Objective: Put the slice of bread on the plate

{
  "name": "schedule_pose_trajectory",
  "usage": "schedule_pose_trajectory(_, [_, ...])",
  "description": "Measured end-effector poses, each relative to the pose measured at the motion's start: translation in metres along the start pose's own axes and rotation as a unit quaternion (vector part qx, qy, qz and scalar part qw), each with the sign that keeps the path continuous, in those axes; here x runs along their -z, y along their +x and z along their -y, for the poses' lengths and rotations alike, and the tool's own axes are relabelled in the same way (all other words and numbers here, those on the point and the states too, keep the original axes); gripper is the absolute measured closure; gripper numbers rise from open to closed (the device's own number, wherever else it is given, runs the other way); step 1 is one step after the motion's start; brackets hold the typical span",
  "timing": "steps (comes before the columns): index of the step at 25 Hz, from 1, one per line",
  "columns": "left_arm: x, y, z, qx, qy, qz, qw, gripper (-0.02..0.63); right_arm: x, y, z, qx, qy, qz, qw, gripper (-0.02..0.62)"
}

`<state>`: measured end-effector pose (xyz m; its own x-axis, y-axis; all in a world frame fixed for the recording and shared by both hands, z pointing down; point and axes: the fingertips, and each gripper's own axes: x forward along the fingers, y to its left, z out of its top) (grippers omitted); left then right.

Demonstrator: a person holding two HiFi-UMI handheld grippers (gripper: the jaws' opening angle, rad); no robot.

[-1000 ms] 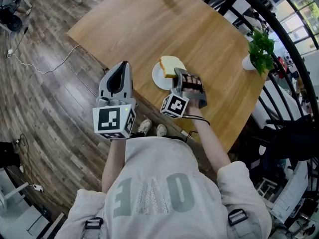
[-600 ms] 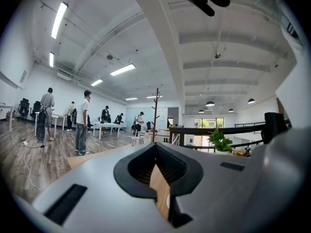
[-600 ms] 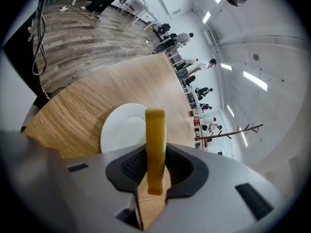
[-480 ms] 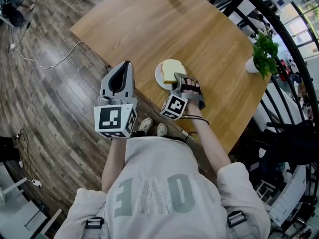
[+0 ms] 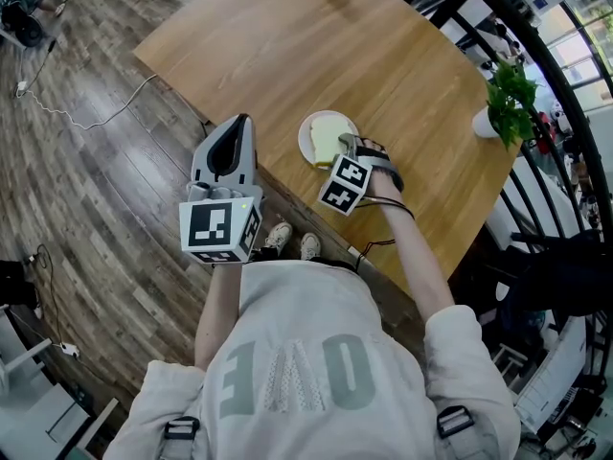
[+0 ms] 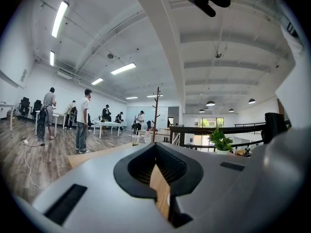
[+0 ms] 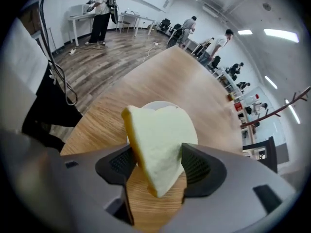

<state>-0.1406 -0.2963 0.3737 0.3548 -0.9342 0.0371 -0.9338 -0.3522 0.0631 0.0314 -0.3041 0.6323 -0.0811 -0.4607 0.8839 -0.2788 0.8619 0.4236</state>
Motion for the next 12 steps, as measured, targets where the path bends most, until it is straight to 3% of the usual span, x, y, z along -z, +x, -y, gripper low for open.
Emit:
schedule_pose_trajectory(6, [0.002, -0.001, -0.001, -0.001, -0.006, 0.001, 1.0000, 0.600, 0.006, 0.000, 0.007, -0.055, -0.037, -0.011, 0.998, 0.302])
schedule_pose_trajectory(12, [-0.001, -0.002, -0.005, -0.007, -0.008, 0.006, 0.9999, 0.600, 0.011, -0.004, 0.004, -0.095, -0.025, -0.017, 0.995, 0.273])
